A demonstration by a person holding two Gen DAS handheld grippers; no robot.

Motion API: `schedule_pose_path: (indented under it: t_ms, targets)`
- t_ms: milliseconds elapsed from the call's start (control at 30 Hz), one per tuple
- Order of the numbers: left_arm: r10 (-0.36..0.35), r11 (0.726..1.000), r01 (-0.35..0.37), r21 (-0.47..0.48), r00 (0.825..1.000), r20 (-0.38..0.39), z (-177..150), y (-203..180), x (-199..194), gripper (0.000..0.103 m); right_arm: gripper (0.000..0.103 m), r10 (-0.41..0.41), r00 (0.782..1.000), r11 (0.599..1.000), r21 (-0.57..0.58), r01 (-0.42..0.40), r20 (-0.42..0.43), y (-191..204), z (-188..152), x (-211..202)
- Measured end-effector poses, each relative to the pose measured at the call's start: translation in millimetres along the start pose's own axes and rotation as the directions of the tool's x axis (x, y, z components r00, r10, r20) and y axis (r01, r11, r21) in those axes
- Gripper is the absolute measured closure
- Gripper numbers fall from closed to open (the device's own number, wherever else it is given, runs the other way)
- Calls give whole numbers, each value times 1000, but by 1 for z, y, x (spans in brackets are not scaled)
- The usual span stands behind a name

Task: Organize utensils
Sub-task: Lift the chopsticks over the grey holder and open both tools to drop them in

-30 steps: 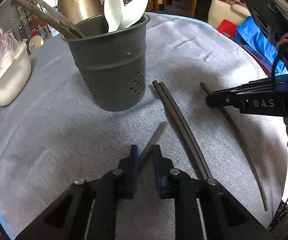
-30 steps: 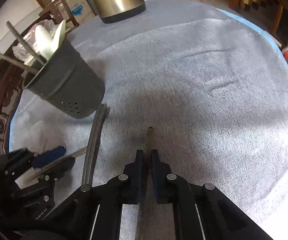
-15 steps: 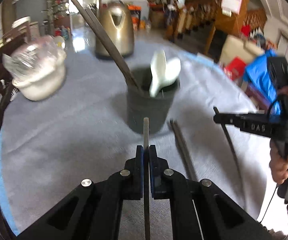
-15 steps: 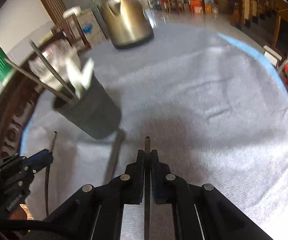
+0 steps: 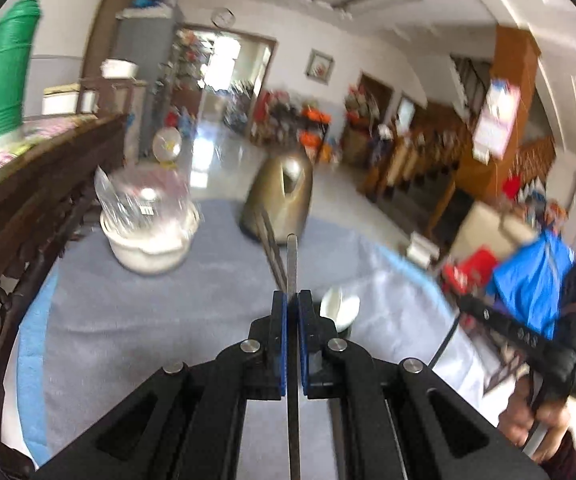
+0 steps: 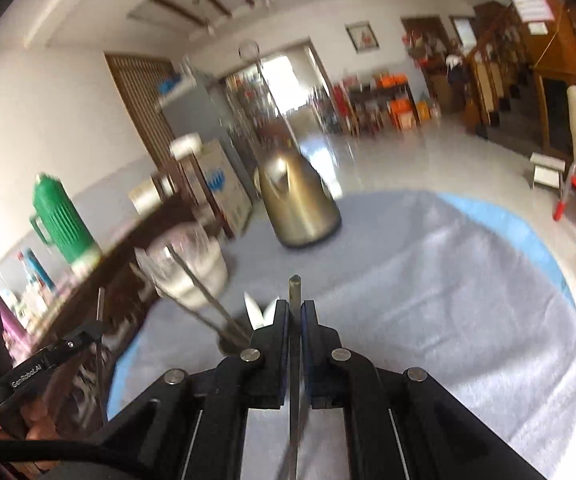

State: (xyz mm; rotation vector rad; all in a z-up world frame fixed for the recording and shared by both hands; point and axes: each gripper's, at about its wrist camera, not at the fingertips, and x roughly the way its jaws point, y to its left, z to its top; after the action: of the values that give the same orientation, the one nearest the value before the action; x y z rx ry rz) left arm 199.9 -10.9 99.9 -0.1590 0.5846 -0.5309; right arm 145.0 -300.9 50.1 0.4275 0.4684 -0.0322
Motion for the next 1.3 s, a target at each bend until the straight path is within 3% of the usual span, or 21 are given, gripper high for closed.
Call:
schedule_pose_path:
  t_ms: [100, 267, 567, 733, 900, 1033, 1167, 1233, 1300]
  targets:
    - [25, 999, -22, -34, 994, 103, 20, -3, -10, 98, 97, 16, 997, 1000, 6, -17, 79, 8, 16, -12]
    - [93, 995, -81, -54, 959, 267, 50, -17, -14, 98, 97, 44, 980, 999, 7, -47, 196, 24, 44, -25]
    - [144, 990, -126, -71, 897, 418, 80, -35, 24, 98, 97, 22, 947, 1000, -12, -20, 320, 50, 70, -15]
    - [179, 984, -155, -90, 856, 485, 74, -38, 55, 98, 97, 14, 949, 999, -40, -2, 314, 56, 68, 1]
    - [197, 980, -184, -73, 856, 478, 57, -44, 83, 98, 97, 18, 961, 999, -53, -3, 277, 51, 61, 17]
    - [227, 972, -229, -60, 833, 504, 46, -48, 94, 98, 97, 29, 967, 998, -57, -15, 252, 50, 57, 22]
    - [252, 965, -253, -65, 831, 497, 34, -48, 108, 98, 97, 40, 972, 997, -68, -25, 231, 49, 52, 26]
    - [262, 962, -265, -62, 835, 484, 29, -48, 114, 98, 97, 43, 974, 997, -69, -28, 223, 47, 50, 28]
    - [262, 963, -265, -58, 851, 456, 22, -46, 120, 98, 97, 43, 978, 997, -66, -29, 206, 44, 48, 31]
